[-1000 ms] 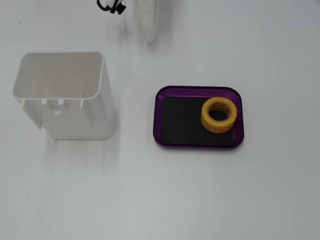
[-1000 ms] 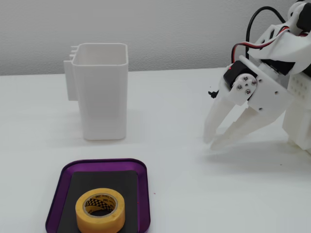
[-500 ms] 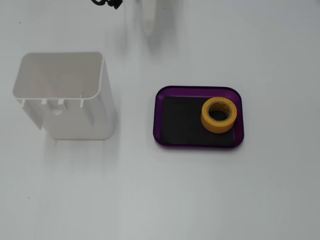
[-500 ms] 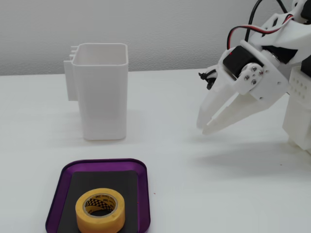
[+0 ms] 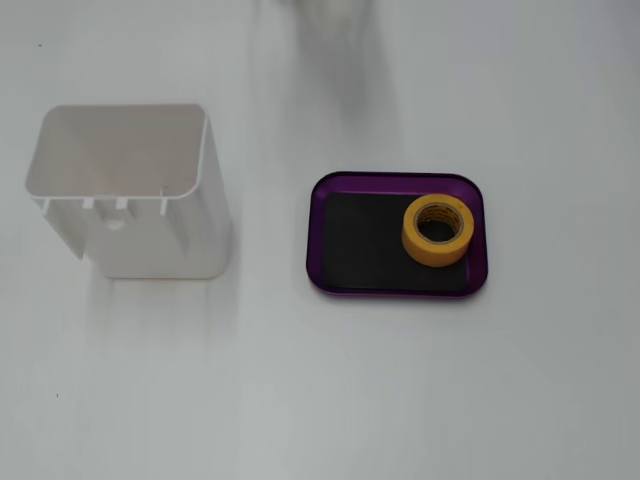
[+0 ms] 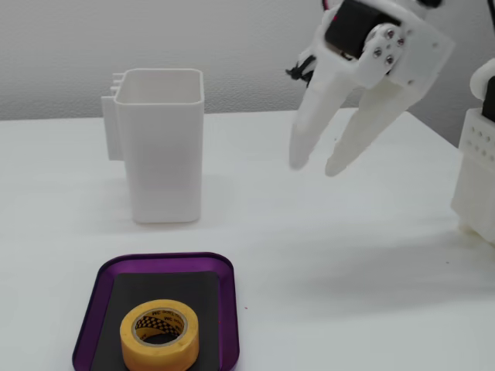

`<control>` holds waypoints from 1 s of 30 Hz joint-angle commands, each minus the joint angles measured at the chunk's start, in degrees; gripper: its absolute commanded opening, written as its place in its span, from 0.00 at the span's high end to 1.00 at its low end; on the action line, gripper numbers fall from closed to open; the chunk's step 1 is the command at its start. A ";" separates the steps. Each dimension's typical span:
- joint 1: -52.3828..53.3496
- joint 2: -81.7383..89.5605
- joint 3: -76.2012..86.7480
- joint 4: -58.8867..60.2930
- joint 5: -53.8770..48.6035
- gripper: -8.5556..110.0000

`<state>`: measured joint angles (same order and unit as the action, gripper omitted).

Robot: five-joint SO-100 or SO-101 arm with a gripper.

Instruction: Remove the yellow tape from the box.

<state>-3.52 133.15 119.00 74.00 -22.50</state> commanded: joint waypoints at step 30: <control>-8.79 -61.26 -48.16 -3.87 3.43 0.82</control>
<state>-13.10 71.28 73.12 70.93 -18.90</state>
